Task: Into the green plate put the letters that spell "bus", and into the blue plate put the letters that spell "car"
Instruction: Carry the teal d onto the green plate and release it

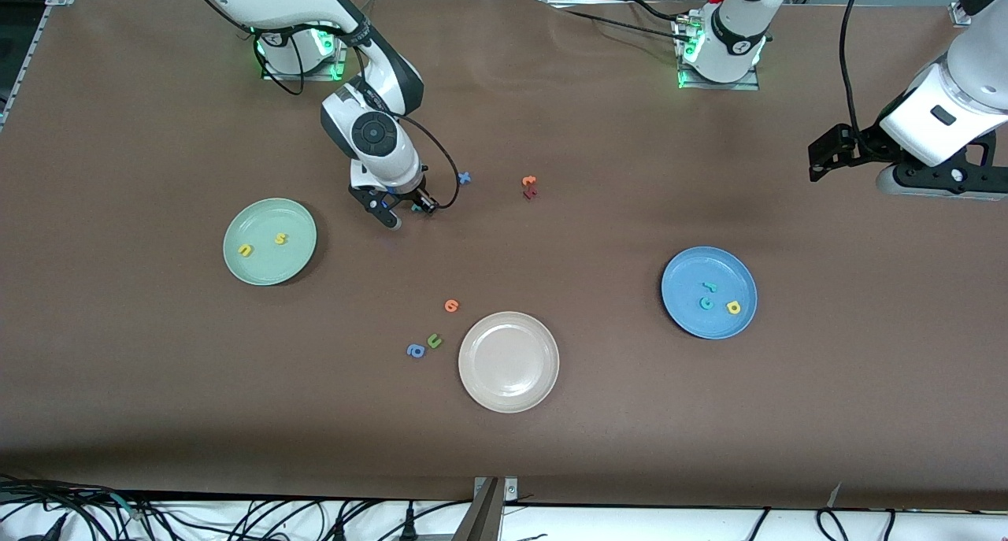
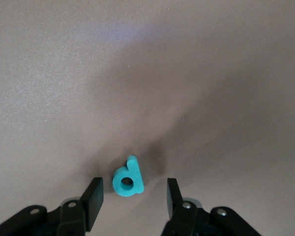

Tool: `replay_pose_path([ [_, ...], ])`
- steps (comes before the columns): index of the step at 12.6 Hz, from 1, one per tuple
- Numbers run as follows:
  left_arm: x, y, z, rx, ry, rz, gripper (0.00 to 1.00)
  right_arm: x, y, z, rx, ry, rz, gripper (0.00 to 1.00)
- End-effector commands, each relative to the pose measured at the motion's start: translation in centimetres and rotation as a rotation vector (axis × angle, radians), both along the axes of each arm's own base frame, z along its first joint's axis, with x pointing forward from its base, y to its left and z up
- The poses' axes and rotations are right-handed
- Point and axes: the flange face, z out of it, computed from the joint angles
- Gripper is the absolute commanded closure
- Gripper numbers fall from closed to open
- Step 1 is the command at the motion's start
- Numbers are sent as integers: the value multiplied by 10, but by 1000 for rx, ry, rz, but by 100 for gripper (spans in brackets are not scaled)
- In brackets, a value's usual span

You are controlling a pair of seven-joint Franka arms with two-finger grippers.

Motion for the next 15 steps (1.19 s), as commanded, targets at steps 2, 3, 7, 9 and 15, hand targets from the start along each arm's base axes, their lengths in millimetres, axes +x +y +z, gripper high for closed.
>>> replay_pose_path([
  [2,1,2,6,-29,10,-4,0,-3,-1,-10,14,-20,8,39],
  [3,1,1,6,-29,10,-6,0,-3,-1,-12,22,-26,5,39],
  [7,1,1,6,-29,10,-6,0,-5,-1,-14,20,-22,7,59],
  [9,1,0,6,-29,10,-7,0,-4,-1,-14,20,-22,7,72],
  [15,1,0,6,-29,10,-7,0,9,-10,11,-16,-26,10,87],
])
